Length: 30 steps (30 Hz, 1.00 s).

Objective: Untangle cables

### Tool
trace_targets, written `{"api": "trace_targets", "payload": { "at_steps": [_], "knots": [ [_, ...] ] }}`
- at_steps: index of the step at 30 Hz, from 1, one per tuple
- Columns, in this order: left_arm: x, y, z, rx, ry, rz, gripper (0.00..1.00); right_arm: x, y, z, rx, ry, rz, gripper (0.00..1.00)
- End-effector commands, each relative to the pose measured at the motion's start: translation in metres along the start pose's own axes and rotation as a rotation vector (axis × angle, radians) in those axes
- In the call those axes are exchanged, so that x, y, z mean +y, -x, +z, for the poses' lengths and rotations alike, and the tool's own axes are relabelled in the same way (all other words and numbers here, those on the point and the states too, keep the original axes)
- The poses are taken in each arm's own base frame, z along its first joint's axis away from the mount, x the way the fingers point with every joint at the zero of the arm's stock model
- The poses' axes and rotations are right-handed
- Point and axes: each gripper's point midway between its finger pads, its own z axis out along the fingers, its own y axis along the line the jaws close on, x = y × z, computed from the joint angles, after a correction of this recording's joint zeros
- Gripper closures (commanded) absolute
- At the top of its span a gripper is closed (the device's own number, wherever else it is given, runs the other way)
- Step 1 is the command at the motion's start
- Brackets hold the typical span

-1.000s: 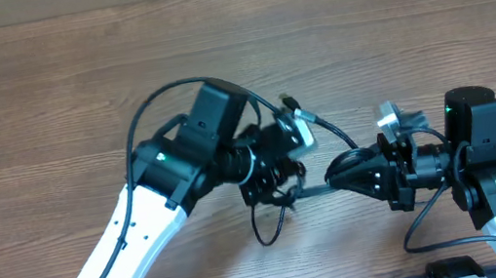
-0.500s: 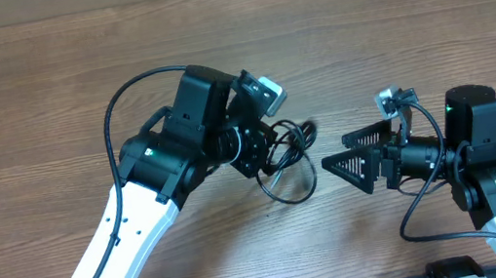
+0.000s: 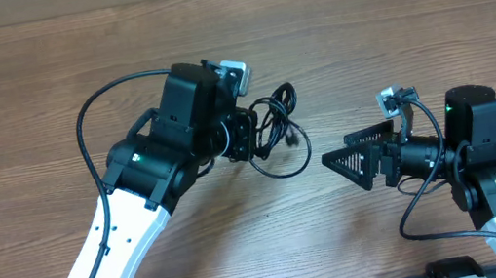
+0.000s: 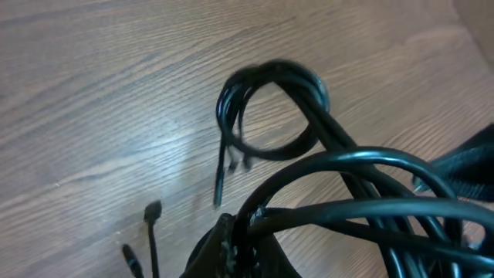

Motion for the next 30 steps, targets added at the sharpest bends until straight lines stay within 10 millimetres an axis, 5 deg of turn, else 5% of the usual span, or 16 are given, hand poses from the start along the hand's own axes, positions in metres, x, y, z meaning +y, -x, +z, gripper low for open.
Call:
{"api": "trace_targets", "payload": {
  "at_steps": [1,9,12,22,30],
  "knots": [
    [-0.018,0.015,-0.014,-0.054,-0.089,-0.099,0.96,0.003,0.007,-0.002,-0.016,-0.003,0.015,0.0],
    [-0.065,0.028,-0.034,-0.051,-0.438,-0.082,0.96,0.006,0.016,-0.003,-0.046,0.009,0.131,0.0],
    [-0.076,0.029,-0.05,-0.057,-0.581,0.009,0.96,0.031,0.018,-0.005,-0.029,0.147,0.074,0.0],
    [-0.085,0.03,-0.067,-0.068,-0.712,0.07,0.96,0.079,0.014,-0.019,0.023,0.421,-0.067,0.0],
    [-0.09,0.028,-0.072,-0.058,-0.754,0.079,0.96,0.09,0.012,-0.024,0.039,0.483,-0.103,0.0]
  ]
}}
